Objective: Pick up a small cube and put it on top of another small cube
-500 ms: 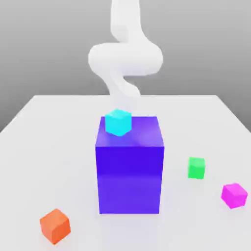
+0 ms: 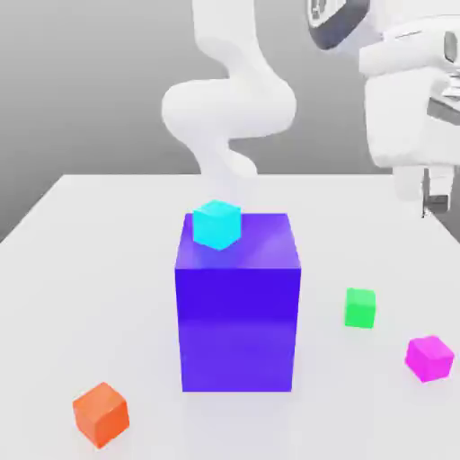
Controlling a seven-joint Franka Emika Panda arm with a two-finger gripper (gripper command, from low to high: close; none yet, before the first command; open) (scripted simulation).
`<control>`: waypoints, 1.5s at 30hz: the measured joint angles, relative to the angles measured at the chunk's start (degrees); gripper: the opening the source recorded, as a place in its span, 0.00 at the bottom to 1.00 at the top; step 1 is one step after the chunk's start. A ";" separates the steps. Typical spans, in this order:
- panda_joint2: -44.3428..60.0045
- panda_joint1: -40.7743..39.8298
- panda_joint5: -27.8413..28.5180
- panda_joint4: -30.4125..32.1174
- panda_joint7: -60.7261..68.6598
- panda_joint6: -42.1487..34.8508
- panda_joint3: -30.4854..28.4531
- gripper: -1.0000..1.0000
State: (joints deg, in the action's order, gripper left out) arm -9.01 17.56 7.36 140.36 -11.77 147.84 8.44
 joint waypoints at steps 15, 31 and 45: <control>30.98 12.41 7.48 3.10 17.96 16.85 2.20 0.50; 17.34 9.48 1.54 9.21 25.74 9.15 7.34 0.00; -6.06 21.66 -14.78 30.94 54.47 8.37 3.71 0.00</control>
State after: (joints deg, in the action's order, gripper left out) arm -15.06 39.22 -7.42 171.30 42.70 156.21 12.15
